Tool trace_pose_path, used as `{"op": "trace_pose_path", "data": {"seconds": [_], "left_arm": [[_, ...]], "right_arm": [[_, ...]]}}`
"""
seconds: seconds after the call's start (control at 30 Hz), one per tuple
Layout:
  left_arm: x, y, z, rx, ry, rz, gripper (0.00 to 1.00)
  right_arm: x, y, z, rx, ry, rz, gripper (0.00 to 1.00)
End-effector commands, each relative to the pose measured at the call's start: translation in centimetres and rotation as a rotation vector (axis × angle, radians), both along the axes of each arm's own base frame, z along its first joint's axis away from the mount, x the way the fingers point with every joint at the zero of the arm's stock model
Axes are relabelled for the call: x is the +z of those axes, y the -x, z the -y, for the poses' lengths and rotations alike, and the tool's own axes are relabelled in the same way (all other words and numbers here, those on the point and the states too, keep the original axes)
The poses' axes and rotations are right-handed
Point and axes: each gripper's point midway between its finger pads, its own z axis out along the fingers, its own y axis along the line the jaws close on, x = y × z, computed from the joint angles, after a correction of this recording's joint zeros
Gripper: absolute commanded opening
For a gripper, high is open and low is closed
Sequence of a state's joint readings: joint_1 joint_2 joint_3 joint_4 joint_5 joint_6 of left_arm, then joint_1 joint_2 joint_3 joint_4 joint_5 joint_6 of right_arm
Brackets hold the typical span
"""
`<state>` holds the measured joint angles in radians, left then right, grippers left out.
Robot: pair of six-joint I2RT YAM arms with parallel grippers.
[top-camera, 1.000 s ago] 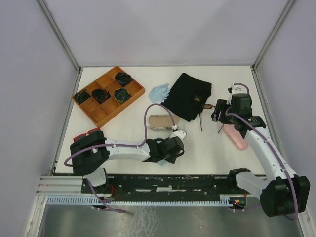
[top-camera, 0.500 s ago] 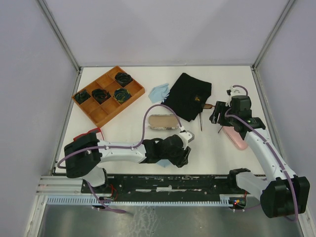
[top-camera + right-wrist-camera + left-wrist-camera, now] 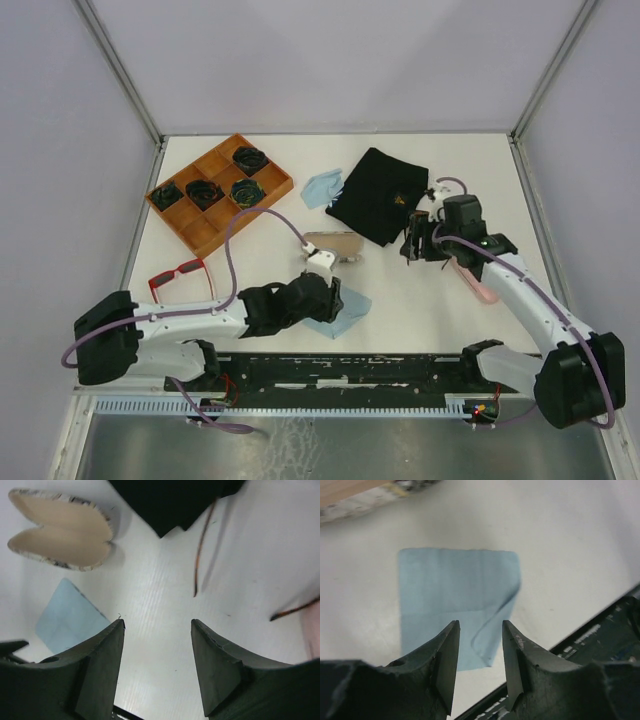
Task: Organize the sunglasses
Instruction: Move the glasses cleaning cloth to the center of the board, then fold the glasses cleaning cloth at the center of the board.
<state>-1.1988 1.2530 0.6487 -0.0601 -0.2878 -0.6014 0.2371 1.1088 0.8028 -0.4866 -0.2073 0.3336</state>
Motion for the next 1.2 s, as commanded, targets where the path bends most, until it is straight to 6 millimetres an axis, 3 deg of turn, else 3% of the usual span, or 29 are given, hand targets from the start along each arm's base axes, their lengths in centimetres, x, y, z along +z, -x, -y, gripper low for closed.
{"op": "trace_pose_path", "data": {"seconds": [0.0,0.3,0.43,0.57,0.87,1.17], "left_arm": [[-1.5,-2.5,-6.4,0.377,-0.043,-0.035,0.47],[-2.8,-2.2,-12.6,0.663,0.027,-0.091,0.46],[-3.1,-2.2,-14.1,0.728,0.036,-0.094,0.46],[-2.8,-2.3,-14.2,0.731,0.061,-0.085,0.46],[-2.5,-2.4,-14.6,0.728,0.056,-0.064,0.46],[-2.2,-2.3,-15.3,0.736,0.076,-0.051,0.46]], "right_arm": [[0.4,0.0,-5.3,0.210,0.009,0.048,0.64],[-1.8,1.6,-13.6,0.557,0.071,0.039,0.63],[-2.7,2.8,-16.8,0.688,0.103,0.044,0.62],[-3.7,3.5,-19.3,0.772,0.129,0.048,0.59],[-6.4,4.2,-22.6,0.909,0.228,0.041,0.58],[-8.4,2.7,-23.3,0.919,0.299,0.034,0.57]]}}
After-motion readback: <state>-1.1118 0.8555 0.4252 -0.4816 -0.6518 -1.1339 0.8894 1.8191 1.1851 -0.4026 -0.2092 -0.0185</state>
